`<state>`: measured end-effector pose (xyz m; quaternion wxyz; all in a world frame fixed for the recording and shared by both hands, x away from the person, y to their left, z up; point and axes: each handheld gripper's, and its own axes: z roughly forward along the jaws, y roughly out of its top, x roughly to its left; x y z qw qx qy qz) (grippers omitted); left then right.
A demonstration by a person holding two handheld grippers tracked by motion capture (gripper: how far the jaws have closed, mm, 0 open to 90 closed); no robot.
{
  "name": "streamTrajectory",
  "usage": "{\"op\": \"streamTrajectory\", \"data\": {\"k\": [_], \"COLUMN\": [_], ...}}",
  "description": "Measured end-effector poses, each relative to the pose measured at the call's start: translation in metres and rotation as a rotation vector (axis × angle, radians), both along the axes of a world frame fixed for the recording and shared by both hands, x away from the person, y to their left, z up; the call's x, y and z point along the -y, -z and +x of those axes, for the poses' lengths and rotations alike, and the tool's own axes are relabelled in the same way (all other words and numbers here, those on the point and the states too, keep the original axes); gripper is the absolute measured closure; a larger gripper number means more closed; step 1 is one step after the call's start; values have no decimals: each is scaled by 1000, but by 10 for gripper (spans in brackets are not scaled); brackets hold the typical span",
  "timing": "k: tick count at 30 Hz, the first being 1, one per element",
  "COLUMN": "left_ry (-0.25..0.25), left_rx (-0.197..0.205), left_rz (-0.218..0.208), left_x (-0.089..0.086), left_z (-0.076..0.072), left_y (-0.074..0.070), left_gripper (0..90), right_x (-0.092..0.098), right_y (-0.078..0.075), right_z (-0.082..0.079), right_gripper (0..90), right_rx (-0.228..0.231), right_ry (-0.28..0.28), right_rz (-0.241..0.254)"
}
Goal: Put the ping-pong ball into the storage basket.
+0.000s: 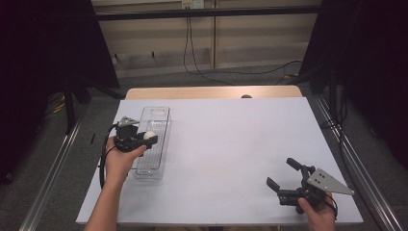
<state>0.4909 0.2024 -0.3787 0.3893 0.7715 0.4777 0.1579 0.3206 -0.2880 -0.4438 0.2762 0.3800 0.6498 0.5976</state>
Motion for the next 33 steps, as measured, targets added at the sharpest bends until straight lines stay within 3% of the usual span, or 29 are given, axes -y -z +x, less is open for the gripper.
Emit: {"op": "streamTrajectory", "data": {"k": [14,18,20,21,23,33], "left_ry": [2,-3,-18,-6,-26,-54], "left_rx": [8,12,23,23,37,70], "left_rz": [35,52,33,48,22,-21], "left_x": [-1,-2,-1,-3,-2,-6], "left_z": [0,1,0,0,-1,-9], "left_y": [3,3,3,2,1,1], "left_gripper": [506,433,437,434,411,277], "right_x": [0,-1,-1,-1,-1,-1], "right_y": [-1,-1,-1,-1,-1,-1], "right_z": [0,0,0,0,-1,-2], "right_gripper": [5,5,5,5,5,5], "right_rx": [0,0,2,1,4,6], "right_ry": [-3,-2,-1,1,0,-6], "right_rz": [-3,-2,2,4,5,0]}}
